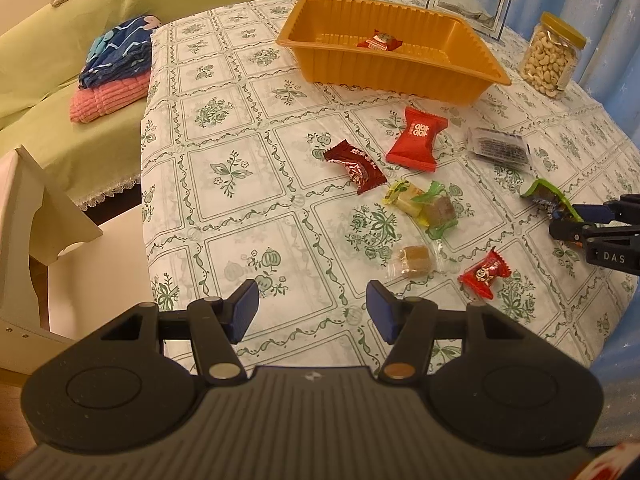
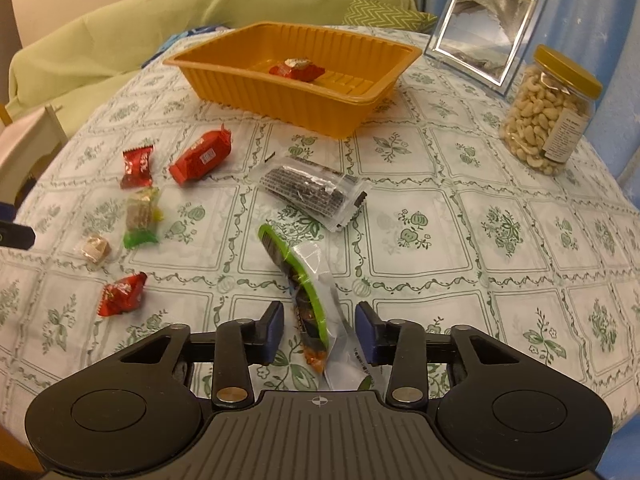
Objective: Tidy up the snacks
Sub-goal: 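Grasp the green-trimmed clear snack bag with the right tool, then grasp the clear-wrapped brown candy with the left tool while the right tool holds the snack bag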
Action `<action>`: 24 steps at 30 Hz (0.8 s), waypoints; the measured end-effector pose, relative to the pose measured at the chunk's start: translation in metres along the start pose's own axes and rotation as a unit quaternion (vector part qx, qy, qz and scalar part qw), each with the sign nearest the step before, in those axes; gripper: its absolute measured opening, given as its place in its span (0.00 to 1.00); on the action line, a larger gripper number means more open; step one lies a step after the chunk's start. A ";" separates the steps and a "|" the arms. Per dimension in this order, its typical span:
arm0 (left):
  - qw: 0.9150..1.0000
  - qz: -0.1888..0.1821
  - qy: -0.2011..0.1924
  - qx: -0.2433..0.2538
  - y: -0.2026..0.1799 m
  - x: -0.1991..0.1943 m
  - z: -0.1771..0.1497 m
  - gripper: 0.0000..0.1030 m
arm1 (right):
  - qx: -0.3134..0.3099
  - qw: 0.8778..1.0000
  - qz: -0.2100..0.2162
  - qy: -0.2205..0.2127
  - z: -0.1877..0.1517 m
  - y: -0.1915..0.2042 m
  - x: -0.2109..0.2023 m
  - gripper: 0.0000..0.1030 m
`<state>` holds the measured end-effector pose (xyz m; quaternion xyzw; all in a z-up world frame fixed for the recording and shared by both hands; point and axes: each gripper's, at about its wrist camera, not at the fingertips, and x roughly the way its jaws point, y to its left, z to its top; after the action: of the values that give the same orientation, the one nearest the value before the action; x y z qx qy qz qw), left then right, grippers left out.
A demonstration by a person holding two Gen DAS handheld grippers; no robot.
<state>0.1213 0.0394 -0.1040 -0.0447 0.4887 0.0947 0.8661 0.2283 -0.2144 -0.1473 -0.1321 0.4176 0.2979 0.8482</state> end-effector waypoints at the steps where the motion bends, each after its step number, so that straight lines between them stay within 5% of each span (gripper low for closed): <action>1: 1.000 0.000 0.001 0.002 0.000 0.002 0.000 0.55 | -0.004 1.000 -0.002 0.001 0.000 0.001 0.001 0.36; 10: 0.999 -0.013 0.005 0.036 -0.006 0.014 0.002 0.55 | -0.004 1.000 -0.012 0.003 0.002 0.001 0.003 0.24; 24: 0.989 -0.043 0.000 0.139 -0.036 0.029 0.002 0.55 | 0.121 0.993 0.016 -0.003 -0.003 -0.014 -0.025 0.24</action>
<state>0.1453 0.0082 -0.1282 0.0551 0.4952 -0.0112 0.8669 0.2229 -0.2365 -0.1294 -0.0210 0.4503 0.2594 0.8541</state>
